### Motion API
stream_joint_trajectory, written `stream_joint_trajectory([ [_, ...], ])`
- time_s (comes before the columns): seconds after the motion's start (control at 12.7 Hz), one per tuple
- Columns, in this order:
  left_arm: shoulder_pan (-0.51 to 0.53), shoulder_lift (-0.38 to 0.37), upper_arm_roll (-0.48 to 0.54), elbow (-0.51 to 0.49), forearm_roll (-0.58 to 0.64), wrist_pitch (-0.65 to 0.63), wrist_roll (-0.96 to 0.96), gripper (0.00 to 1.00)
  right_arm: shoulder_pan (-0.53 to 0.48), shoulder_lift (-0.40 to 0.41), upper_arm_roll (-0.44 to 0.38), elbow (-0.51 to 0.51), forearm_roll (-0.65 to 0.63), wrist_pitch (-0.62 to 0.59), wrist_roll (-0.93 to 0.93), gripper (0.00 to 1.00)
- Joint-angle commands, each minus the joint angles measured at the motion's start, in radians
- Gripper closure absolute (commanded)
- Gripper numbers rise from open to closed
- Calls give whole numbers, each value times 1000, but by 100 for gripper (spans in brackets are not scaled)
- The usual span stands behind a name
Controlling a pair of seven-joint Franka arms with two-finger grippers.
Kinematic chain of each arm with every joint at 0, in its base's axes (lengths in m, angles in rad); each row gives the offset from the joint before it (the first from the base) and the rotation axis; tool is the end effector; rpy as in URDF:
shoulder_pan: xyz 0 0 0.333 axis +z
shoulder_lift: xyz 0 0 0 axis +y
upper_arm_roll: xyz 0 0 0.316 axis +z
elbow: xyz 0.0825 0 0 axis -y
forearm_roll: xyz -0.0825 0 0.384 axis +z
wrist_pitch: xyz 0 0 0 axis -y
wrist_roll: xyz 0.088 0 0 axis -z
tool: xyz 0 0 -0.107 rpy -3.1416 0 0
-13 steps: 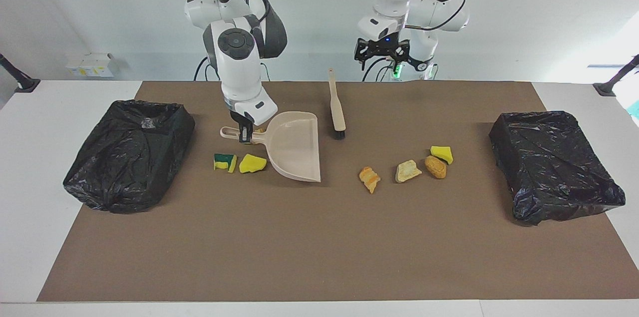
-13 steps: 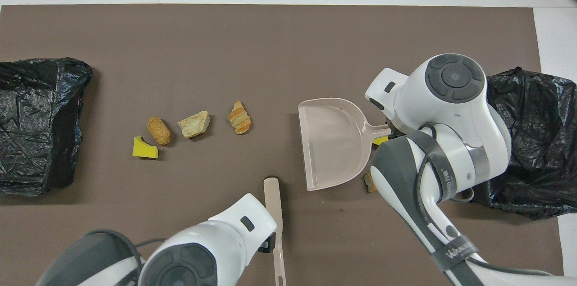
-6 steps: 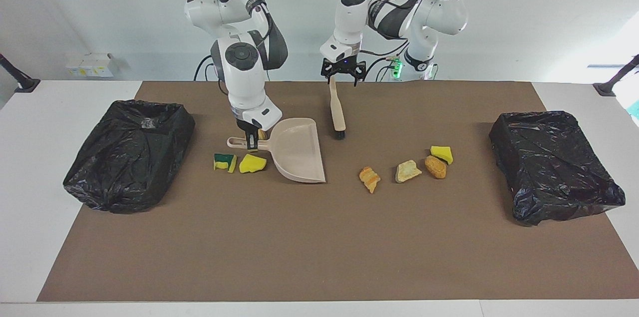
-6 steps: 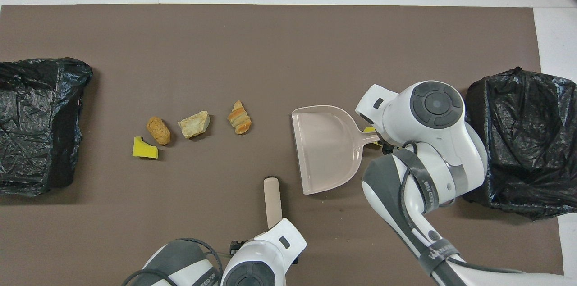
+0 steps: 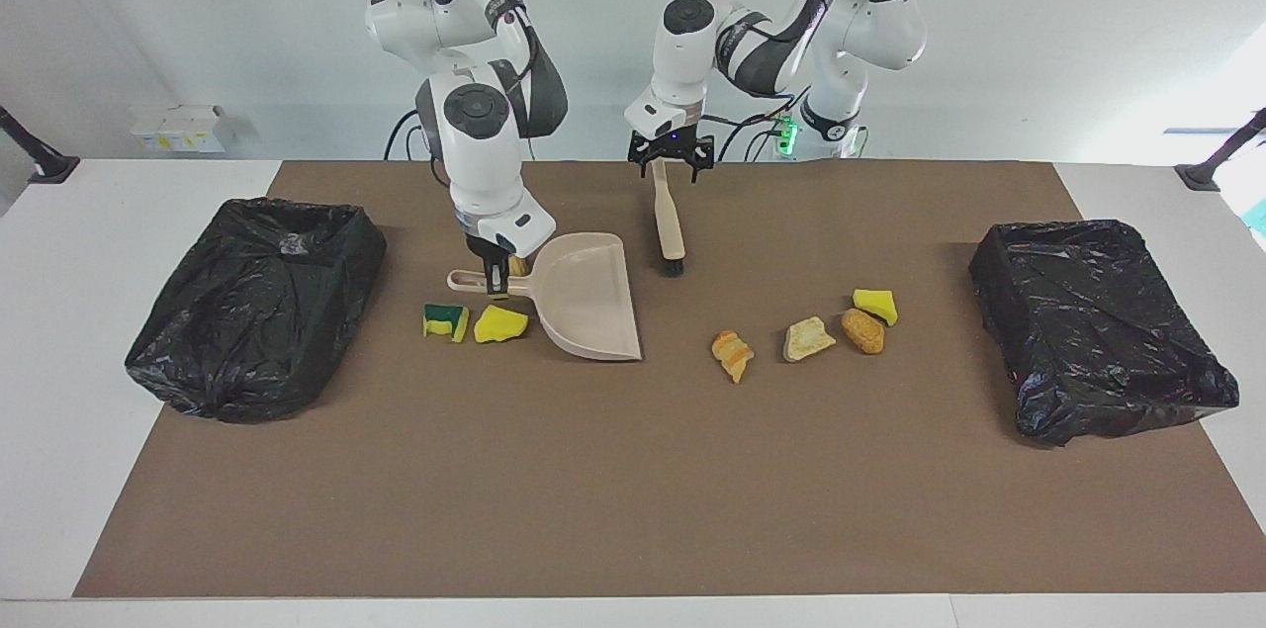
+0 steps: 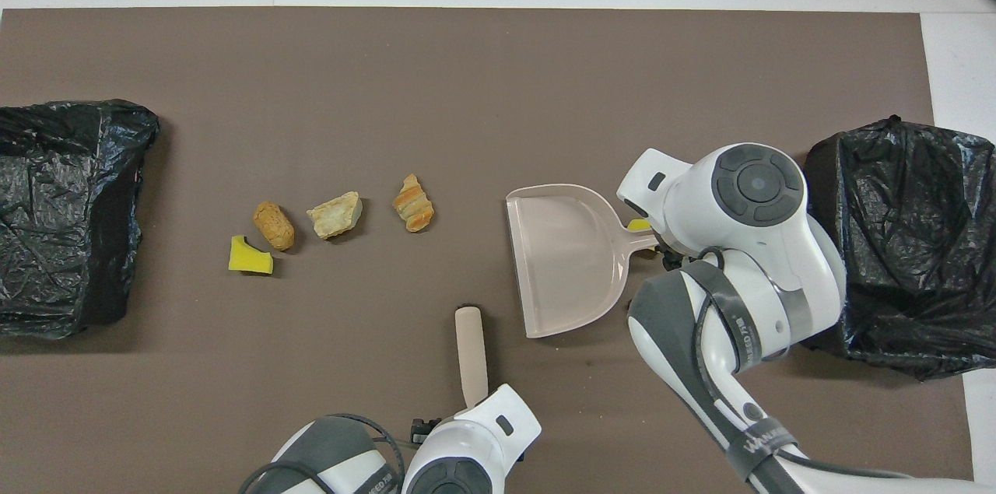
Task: Sweep and dump trash in bin
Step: 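Grasp the beige brush handle with the left gripper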
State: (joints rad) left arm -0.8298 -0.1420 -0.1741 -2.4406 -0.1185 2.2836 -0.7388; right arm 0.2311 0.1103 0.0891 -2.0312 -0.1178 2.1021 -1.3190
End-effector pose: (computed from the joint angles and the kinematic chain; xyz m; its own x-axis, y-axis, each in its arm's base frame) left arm 0.2477 -0.3937 0.3544 0.9812 -0.1845 -0.0567 -0.1828 -0.9825 0.0346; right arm 0.5415 0.1728 0.3901 -0.1296 0.9868 -0.0967 0.9915 0.1285 -0.0178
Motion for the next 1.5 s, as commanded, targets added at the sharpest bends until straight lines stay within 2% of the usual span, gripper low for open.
stream_joint_trajectory([
  [0.0, -34, -1, 21, -26, -21, 31, -2, 4, -7, -31, 1, -46, -14, 33, -23, 100],
  [0.16, -34, 1, 19, -26, -21, 30, 1, 12, -9, -31, 1, -46, -14, 35, -23, 100],
  [0.24, -34, 1, 19, -28, -23, 28, 1, 32, -9, -31, 1, -46, -14, 35, -23, 100],
  [0.32, -34, 1, 19, -28, -29, 28, 2, 62, -10, -31, 1, -46, -14, 35, -23, 100],
  [0.39, -34, 1, 19, -29, -33, 28, 5, 75, -10, -31, 1, -46, -14, 35, -23, 100],
  [0.47, -34, 1, 19, -32, -33, 25, 13, 99, -10, -29, 1, -46, -14, 36, -23, 100],
  [0.79, -23, 1, 24, -29, -33, 11, 36, 100, -12, -31, 1, -46, -26, 35, -23, 100],
  [1.11, 15, -14, 34, 14, -33, -64, 85, 100, 0, -28, 3, -38, -26, 35, -17, 100],
  [1.26, 73, -40, 36, 49, -32, -131, 122, 100, 5, -28, 4, -37, -28, 50, -5, 100],
  [1.42, 154, -103, 36, 69, -32, -218, 180, 100, 30, -26, 1, -35, -29, 50, 7, 100],
])
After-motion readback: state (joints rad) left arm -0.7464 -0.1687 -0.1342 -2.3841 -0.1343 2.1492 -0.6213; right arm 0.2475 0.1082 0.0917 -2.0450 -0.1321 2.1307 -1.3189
